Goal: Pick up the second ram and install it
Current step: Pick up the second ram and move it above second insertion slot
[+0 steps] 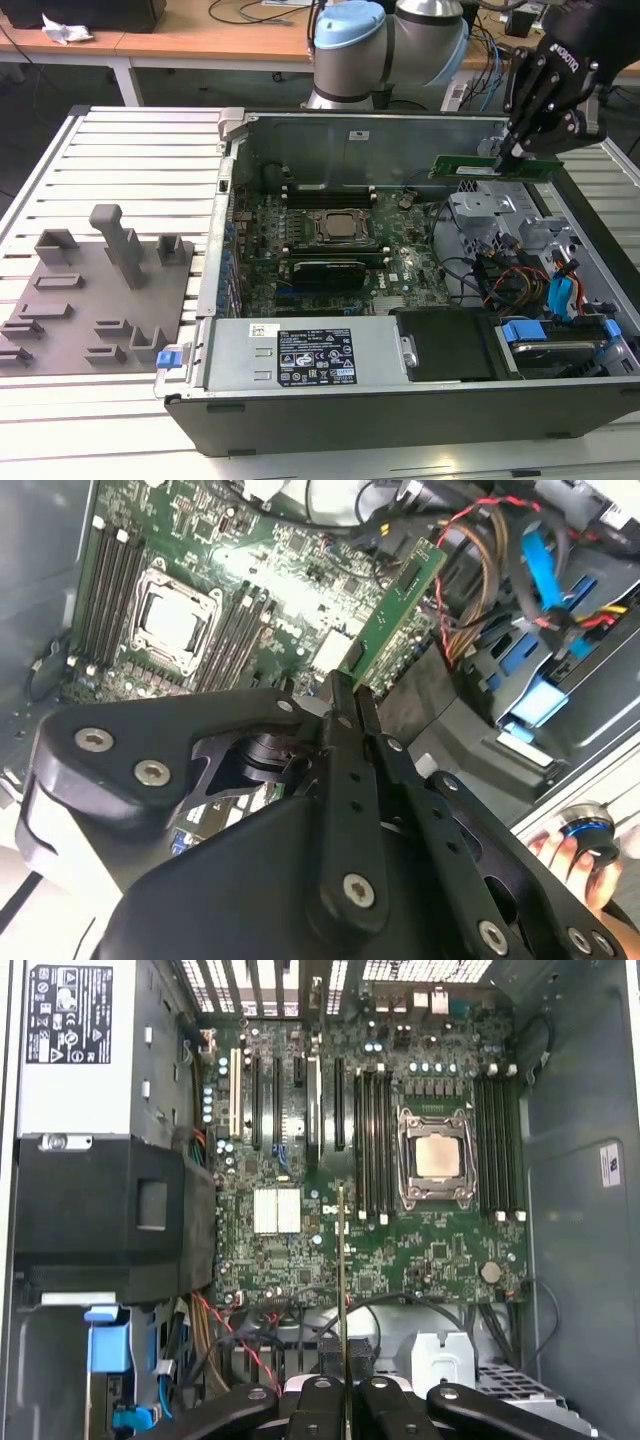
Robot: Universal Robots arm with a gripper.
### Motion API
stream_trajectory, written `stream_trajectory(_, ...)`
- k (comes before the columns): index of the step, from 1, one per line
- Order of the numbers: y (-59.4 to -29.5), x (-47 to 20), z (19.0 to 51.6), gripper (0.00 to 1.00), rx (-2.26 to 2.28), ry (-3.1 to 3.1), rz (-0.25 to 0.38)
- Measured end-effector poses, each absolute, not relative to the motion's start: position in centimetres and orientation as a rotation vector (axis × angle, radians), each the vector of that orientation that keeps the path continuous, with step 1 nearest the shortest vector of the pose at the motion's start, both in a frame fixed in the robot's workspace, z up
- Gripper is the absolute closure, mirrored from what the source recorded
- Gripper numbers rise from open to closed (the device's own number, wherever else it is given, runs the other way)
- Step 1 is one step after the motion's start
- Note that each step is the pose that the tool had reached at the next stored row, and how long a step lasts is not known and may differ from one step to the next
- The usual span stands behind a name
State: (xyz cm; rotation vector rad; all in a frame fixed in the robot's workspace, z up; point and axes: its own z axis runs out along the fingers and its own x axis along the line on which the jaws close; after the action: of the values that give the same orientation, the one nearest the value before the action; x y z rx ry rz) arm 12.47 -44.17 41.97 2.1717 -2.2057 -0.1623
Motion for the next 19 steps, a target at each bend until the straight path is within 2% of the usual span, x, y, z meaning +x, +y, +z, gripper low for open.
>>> stream_trajectory(19, -44.2, 20.5, 42.0, 0.87, 2.164, -2.198, -0.177)
